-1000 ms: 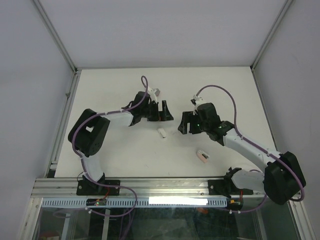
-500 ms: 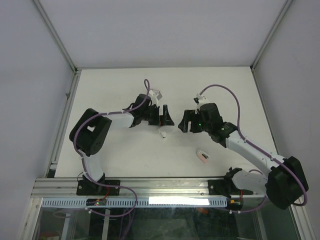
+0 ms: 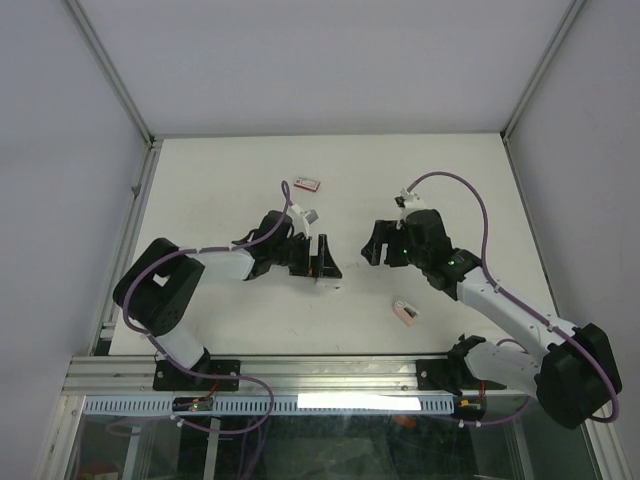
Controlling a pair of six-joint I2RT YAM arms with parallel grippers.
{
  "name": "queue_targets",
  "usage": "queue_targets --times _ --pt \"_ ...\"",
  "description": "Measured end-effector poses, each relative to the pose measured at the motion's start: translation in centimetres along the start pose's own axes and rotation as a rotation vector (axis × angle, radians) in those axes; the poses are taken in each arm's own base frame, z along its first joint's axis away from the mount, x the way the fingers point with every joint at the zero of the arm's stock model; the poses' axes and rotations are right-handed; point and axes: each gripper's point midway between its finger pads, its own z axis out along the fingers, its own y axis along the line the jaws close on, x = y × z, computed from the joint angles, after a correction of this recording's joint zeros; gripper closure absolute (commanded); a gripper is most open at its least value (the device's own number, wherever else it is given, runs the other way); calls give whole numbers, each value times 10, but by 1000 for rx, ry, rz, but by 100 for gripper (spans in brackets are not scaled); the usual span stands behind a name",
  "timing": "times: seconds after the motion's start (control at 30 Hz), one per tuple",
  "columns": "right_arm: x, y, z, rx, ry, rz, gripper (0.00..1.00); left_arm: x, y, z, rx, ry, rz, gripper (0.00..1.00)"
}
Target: Load the staples into the stapler
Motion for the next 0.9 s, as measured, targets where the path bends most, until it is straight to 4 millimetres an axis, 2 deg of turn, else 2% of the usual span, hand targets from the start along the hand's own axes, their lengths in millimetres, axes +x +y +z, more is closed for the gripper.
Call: queue_targets --times 0.23,0.37,0.47,0.63,0.7,0.77,0.9 --pt "-3 -5 -4 12 -24 11 25 28 -9 -16 6 30 -2 1" --pt "-7 -5 -7 10 -39 22 25 23 -15 -23 -28 -20 92 1" --pt "-10 -5 -9 6 -49 28 25 20 -23 -21 -70 -53 224 2" --pt "-13 -6 -13 1 -64 36 24 14 -28 -10 -130 -75 394 16" --pt "-11 -8 -14 3 -65 41 25 7 -22 -7 -162 -87 428 26" --pt "-10 -11 -14 6 -65 46 25 6 -15 -5 -190 -85 454 31" --pt "-7 -14 -14 8 -59 59 25 11 -3 1 -222 -57 487 35"
